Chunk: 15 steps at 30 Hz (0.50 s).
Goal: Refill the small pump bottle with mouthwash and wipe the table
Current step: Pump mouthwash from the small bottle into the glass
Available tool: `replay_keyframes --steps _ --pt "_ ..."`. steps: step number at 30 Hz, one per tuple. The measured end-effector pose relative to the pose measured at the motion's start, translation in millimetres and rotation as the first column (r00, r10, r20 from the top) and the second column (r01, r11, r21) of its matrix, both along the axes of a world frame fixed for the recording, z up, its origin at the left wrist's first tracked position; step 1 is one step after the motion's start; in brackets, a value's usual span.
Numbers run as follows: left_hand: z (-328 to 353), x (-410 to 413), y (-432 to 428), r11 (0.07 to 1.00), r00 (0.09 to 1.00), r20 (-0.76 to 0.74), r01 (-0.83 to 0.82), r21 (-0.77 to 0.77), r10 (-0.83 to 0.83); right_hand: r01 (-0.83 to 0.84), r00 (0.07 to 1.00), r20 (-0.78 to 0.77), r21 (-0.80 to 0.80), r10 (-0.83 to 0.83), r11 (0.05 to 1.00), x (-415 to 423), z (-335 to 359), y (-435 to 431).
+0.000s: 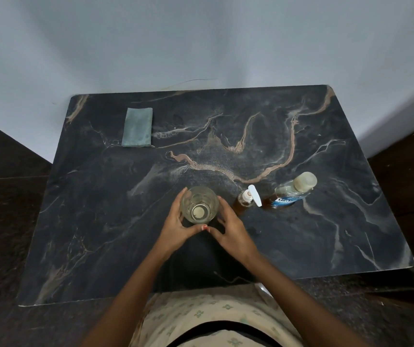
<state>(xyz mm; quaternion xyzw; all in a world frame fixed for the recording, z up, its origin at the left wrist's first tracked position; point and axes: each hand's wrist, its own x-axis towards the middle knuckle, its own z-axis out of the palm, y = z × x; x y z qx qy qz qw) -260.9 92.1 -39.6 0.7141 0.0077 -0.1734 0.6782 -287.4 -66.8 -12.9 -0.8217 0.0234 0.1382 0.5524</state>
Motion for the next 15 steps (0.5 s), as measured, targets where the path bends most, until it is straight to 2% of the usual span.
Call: replay_keyframes --steps 3,6,9,12,15 --pt "-1.3 -3.2 -6.0 0.999 0.999 0.034 -0.034 0.019 0.033 0.000 0.999 0.053 -0.071 0.004 0.997 -11.2 8.1 -18.4" --pt "-1.9 -4.8 -9.4 0.997 0.997 0.052 -0.065 0.032 0.064 0.080 0.978 0.207 -0.203 -0.037 0.976 -21.6 16.7 -38.9" --pt "-3.6 -4.1 -9.4 0.996 0.996 0.054 -0.072 0.047 0.070 0.169 0.949 0.302 -0.244 -0.091 0.955 -27.2 19.6 -55.3" --pt "-5.2 -3.2 -8.7 0.996 0.996 0.059 -0.071 0.061 0.068 0.281 0.926 0.310 -0.188 -0.214 0.941 -22.7 16.2 -62.6" --pt "-6.3 -3.0 -7.8 0.995 0.995 0.070 -0.071 0.064 0.067 0.230 0.957 0.215 -0.149 -0.196 0.962 -7.0 13.0 -63.0"
